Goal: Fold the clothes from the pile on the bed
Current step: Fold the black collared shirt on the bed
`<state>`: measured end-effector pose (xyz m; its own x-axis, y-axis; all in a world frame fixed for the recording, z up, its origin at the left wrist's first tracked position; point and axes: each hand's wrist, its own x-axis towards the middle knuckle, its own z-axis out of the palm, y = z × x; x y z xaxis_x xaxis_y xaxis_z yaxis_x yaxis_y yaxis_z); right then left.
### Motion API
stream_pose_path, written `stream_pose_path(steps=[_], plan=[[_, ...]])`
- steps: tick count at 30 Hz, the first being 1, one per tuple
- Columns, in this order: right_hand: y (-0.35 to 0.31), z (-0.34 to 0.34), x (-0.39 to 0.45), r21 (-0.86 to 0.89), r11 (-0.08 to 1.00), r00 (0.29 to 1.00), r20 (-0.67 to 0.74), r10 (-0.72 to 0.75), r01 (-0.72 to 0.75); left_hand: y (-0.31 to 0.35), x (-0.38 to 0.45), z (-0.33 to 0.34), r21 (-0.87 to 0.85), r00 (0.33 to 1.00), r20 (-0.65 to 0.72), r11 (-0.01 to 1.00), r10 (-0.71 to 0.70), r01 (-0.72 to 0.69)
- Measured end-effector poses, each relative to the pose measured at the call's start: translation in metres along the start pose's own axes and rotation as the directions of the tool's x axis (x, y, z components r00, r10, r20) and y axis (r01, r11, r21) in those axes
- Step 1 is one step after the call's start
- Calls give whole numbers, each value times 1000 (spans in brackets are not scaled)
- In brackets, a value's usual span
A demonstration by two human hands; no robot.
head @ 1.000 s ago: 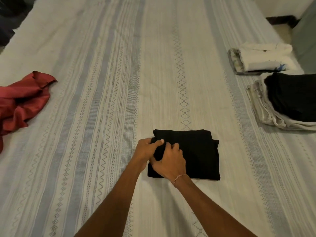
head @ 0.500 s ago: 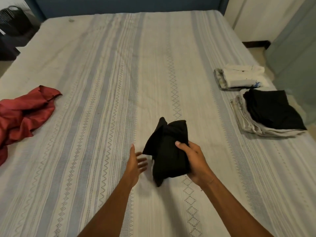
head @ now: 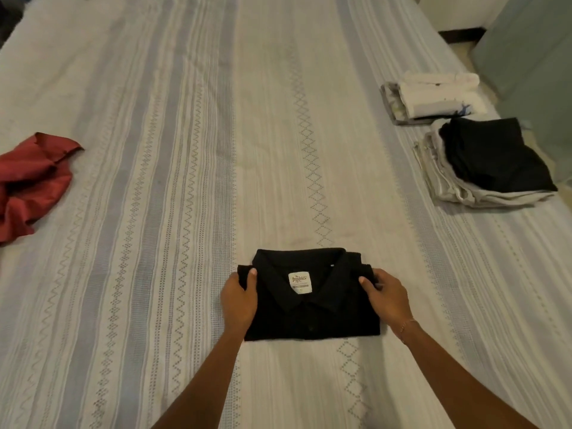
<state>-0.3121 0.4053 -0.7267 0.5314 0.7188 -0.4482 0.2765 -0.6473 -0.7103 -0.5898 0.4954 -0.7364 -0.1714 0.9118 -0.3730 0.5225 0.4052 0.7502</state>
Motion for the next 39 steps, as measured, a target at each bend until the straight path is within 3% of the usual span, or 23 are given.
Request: stream_pose_path(steps=[2,5,11,15,18,21,24,27,32,35,39], plan=[[-4,4,-2,71,997,997,-71,-30,35,2,3,0,7,991,-83,995,102,-102],[-8,10,-1,201,979,990,-141,-1,30,10,6,-4,-34,985,-84,988,149,-152],[-18,15,1,341,938,985,-172,-9,68,22,13,1,-418,997,-33,907,-67,48],[-21,17,7,344,932,976,-216,-41,116,29,21,10,-458,992,-43,884,-121,88],[-14,22,16,285,951,969,-241,-53,123,19,31,16,-353,990,-114,935,-86,40],[-3,27,20,148,987,971,-240,-25,62,6,31,18,-67,993,-114,998,-25,18],[3,29,15,42,999,981,-193,-12,20,1,23,21,386,995,-67,922,70,-38],[2,26,11,-18,996,990,-116,85,-87,-4,9,30,503,990,-59,860,130,-83],[-6,19,12,-1,968,965,73,252,-252,-1,4,33,287,997,32,956,-64,52],[-7,22,7,-51,984,982,79,172,-169,8,8,27,161,972,155,975,-177,151],[-5,21,-17,152,988,998,57,-8,0,10,1,22,-50,947,274,981,-167,187]])
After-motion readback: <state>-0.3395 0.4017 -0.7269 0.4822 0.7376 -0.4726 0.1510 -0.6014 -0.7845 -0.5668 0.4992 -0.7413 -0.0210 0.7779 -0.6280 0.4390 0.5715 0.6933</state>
